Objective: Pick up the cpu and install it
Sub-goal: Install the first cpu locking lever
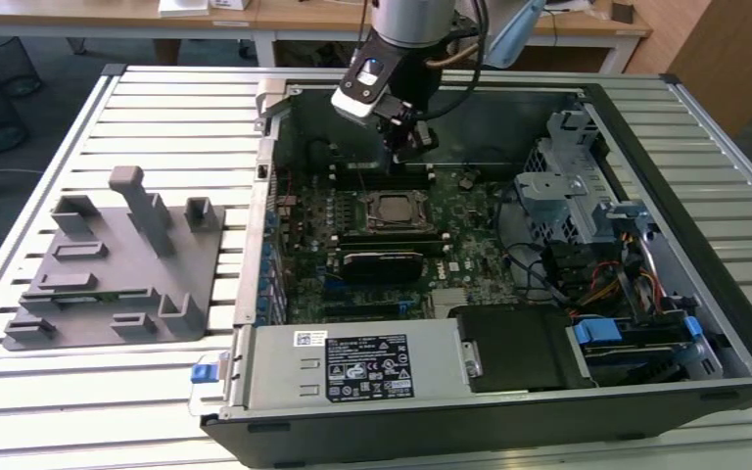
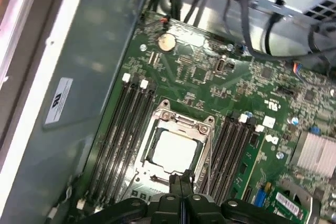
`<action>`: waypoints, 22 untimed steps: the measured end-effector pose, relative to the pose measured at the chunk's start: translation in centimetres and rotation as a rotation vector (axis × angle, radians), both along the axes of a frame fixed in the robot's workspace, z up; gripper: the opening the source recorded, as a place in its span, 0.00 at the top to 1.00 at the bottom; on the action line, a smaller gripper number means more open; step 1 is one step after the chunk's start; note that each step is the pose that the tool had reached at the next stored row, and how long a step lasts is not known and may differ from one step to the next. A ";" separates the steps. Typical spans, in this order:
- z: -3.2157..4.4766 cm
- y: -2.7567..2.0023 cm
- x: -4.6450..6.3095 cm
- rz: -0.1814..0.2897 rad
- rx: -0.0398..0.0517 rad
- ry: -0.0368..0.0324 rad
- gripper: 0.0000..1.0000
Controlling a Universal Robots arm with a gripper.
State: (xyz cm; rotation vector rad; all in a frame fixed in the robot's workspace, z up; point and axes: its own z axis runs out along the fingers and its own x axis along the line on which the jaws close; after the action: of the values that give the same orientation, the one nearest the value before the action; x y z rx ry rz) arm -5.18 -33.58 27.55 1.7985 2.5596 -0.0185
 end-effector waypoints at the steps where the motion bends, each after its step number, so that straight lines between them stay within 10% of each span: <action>1: 0.00 0.00 0.0 0.016 0.0000 0.0000 0.89; 22: -0.01 -0.13 -0.1 0.144 0.0000 0.0000 0.89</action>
State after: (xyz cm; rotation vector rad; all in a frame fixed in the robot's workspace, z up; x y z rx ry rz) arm -5.29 -33.71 27.54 1.6099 2.6814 -0.0170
